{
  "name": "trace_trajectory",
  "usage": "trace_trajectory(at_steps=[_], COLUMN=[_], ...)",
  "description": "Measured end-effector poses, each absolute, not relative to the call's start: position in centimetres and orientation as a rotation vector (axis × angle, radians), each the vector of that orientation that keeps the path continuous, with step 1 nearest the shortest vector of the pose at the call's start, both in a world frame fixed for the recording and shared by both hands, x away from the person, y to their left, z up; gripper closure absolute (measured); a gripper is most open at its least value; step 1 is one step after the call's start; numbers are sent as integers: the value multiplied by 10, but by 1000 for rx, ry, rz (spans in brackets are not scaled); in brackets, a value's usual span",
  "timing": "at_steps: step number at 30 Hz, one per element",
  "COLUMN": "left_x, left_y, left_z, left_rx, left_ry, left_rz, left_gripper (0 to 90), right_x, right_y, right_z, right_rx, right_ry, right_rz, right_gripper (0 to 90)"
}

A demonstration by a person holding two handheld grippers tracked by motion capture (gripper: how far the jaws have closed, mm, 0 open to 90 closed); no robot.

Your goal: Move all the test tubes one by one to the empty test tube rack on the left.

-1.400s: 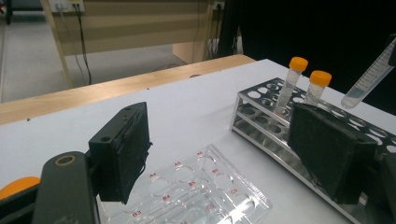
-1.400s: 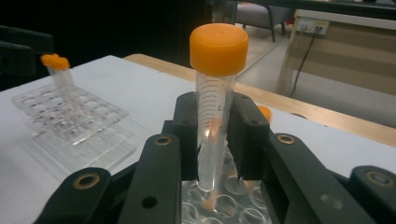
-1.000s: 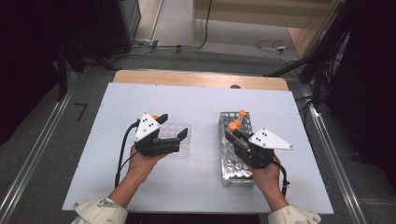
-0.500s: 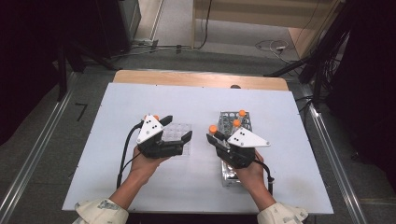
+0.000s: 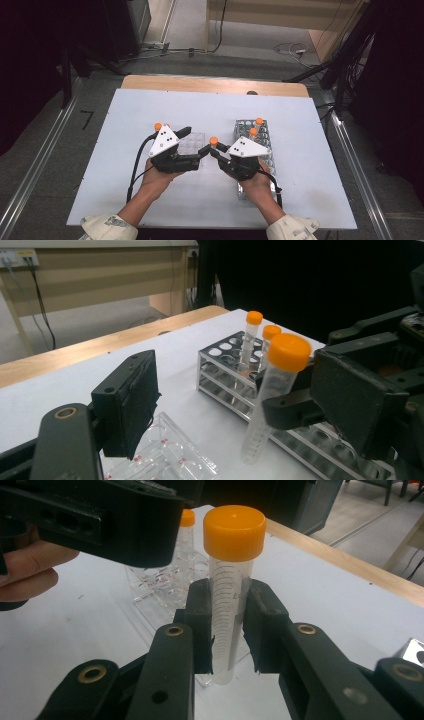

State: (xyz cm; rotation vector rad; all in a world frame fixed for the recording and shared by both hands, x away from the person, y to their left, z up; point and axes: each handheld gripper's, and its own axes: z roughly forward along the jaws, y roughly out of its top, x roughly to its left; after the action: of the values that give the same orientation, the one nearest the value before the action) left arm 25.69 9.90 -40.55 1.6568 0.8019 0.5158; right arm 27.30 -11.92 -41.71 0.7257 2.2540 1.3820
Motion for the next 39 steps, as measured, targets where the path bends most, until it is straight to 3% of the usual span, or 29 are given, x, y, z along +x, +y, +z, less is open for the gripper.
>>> trace_trajectory(at_steps=[6, 19, 26, 33, 34, 36, 39], left_x=[256, 255, 255, 256, 256, 256, 259], left_y=[95, 90, 91, 91, 92, 93, 99], left_z=[-407, -414, -415, -415, -415, -414, -411], left_rx=[1668, 1710, 1704, 1703, 1703, 1701, 1678], left_ry=[768, 713, 712, 714, 714, 720, 743], left_rz=[487, 432, 434, 439, 441, 450, 473], left_gripper=[294, 577, 670, 685, 686, 687, 687], right_x=[272, 270, 269, 269, 269, 270, 271], right_y=[-111, -105, -105, -105, -105, -105, -107], right_z=[-421, -426, -426, -426, -426, -426, -426], right_rx=[708, 700, 697, 696, 692, 696, 729], right_ry=[2284, 2308, 2311, 2310, 2308, 2311, 2315], right_rz=[1382, 1406, 1409, 1410, 1414, 1427, 1422], right_gripper=[718, 717, 716, 708, 683, 550, 451])
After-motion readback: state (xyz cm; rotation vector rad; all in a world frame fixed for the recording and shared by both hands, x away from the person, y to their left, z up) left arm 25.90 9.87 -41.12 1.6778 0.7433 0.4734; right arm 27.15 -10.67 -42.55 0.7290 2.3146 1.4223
